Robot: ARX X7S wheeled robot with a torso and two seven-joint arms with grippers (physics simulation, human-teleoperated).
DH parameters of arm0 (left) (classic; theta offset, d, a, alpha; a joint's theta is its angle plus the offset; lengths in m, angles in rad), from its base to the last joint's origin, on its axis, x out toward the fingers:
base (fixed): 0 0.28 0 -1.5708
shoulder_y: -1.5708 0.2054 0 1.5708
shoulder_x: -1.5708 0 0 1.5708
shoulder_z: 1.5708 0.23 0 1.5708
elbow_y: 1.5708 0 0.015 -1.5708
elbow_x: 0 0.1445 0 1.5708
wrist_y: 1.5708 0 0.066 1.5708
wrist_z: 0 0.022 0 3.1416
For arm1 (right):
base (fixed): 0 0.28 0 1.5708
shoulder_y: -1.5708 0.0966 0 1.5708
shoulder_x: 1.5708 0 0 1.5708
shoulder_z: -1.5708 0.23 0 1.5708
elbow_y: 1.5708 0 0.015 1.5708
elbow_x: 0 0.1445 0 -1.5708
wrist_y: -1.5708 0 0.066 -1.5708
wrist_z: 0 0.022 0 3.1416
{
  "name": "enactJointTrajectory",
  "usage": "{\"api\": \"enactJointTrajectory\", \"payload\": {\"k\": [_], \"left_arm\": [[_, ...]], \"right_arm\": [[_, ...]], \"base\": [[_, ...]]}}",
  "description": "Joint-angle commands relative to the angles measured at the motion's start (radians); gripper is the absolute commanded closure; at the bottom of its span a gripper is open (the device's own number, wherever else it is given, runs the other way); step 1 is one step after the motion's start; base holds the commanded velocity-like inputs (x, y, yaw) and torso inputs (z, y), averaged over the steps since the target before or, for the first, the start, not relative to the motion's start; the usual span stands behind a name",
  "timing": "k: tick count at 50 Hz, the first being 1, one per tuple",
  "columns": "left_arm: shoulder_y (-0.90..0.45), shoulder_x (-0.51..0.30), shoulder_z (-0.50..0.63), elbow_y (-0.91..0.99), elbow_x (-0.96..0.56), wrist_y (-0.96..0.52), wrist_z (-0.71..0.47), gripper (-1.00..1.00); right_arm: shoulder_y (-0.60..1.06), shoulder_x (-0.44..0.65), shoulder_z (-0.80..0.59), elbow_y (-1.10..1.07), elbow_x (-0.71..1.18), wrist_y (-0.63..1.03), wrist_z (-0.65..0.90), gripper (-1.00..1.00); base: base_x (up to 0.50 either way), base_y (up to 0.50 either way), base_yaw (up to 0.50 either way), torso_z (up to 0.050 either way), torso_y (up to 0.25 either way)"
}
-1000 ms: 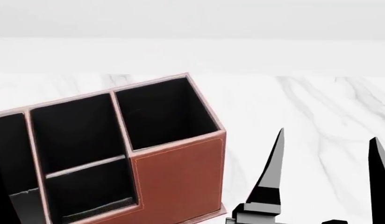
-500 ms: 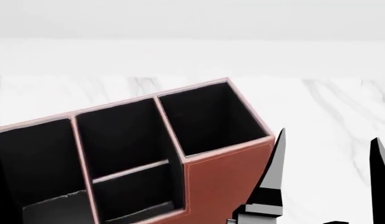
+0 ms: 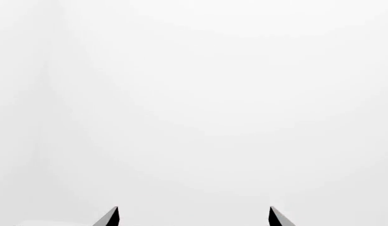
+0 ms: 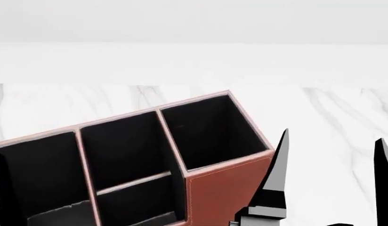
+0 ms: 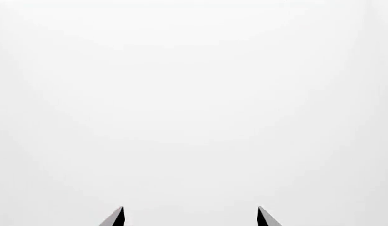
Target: Pick up the book and place it in the front compartment of the caddy.
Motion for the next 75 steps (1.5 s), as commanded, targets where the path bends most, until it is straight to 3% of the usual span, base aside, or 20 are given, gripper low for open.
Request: {"api": "enactJointTrajectory", "payload": {"k": [1, 4, 5, 9, 12, 13, 16, 17, 19, 22, 29, 34, 40, 45, 59, 75], "left_arm": [[-0.013, -0.016, 0.013, 0.005, -0.044, -0.034, -0.012, -1.00], [-0.018, -0.008, -0.020, 0.012, -0.143, -0.037, -0.001, -1.00], [-0.021, 0.004, -0.052, 0.009, -0.242, -0.031, 0.009, -1.00], [-0.077, -0.031, 0.001, 0.023, -0.270, -0.075, 0.046, -1.00], [-0.182, -0.071, 0.055, 0.026, -0.262, -0.135, 0.061, -1.00], [-0.222, -0.078, 0.051, 0.013, -0.345, -0.148, 0.098, -1.00], [-0.297, -0.108, 0.069, 0.003, -0.393, -0.232, 0.088, -1.00], [-0.332, -0.107, 0.057, -0.018, -0.496, -0.270, 0.085, -1.00], [-0.385, -0.133, 0.080, -0.022, -0.525, -0.330, 0.080, -1.00], [-0.552, -0.185, 0.069, -0.073, -0.868, -0.523, -0.047, -1.00], [-0.685, -0.206, 0.149, -0.119, -0.990, -0.632, -0.045, -1.00], [-0.802, -0.231, 0.215, -0.161, -1.241, -0.728, -0.135, -1.00], [-0.876, -0.239, 0.302, -0.272, -1.318, -0.814, -0.103, -1.00], [-0.937, -0.234, 0.380, -0.338, -1.441, -0.863, -0.142, -1.00], [-1.070, -0.214, 0.542, -0.451, -1.481, -0.991, -0.189, -1.00], [-1.159, -0.199, 0.675, -0.506, -1.582, -1.032, -0.278, -1.00]], "right_arm": [[-0.003, 0.013, -0.010, 0.011, 0.005, -0.016, 0.011, -1.00], [-0.008, 0.014, -0.019, 0.018, -0.003, -0.025, 0.011, -1.00], [-0.008, 0.015, -0.022, 0.020, -0.005, -0.025, 0.011, -1.00], [-0.006, 0.020, -0.023, 0.019, 0.000, -0.021, 0.016, -1.00], [-0.007, 0.027, -0.005, 0.010, 0.017, -0.018, 0.022, -1.00], [-0.006, 0.029, 0.002, 0.006, 0.025, -0.016, 0.025, -1.00], [-0.008, 0.032, 0.006, 0.006, 0.030, -0.021, 0.028, -1.00], [-0.009, 0.033, 0.010, 0.008, 0.034, -0.024, 0.029, -1.00], [-0.007, 0.035, 0.010, 0.006, 0.037, -0.023, 0.033, -1.00], [-0.007, 0.041, 0.011, 0.004, 0.042, -0.024, 0.036, -1.00], [-0.012, 0.054, 0.029, 0.000, 0.062, -0.031, 0.047, -1.00], [-0.012, 0.060, 0.021, -0.001, 0.063, -0.032, 0.055, -1.00], [-0.008, 0.068, 0.006, -0.003, 0.064, -0.035, 0.062, -1.00], [-0.004, 0.078, -0.011, 0.003, 0.049, -0.029, 0.070, -1.00], [0.000, 0.096, -0.029, -0.002, 0.045, -0.044, 0.085, -1.00], [-0.004, 0.114, -0.039, 0.004, 0.058, -0.061, 0.106, -1.00]], "base": [[0.00, 0.00, 0.00, 0.049, 0.000], [0.00, 0.00, 0.00, 0.049, 0.000], [0.00, 0.00, 0.00, 0.000, 0.000], [0.00, 0.00, 0.00, 0.000, 0.000], [0.00, 0.00, 0.00, 0.000, 0.000], [0.00, 0.00, 0.00, 0.000, 0.000], [0.00, 0.00, 0.00, 0.000, 0.000], [0.00, 0.00, 0.00, 0.000, 0.000], [0.00, 0.00, 0.00, 0.000, 0.000], [0.00, 0.00, 0.00, 0.000, 0.000], [0.00, 0.00, 0.00, 0.000, 0.000], [0.00, 0.00, 0.00, 0.000, 0.000], [0.00, 0.00, 0.00, 0.000, 0.000], [0.00, 0.00, 0.00, 0.000, 0.000], [0.00, 0.00, 0.00, 0.000, 0.000], [0.00, 0.00, 0.00, 0.000, 0.000]]}}
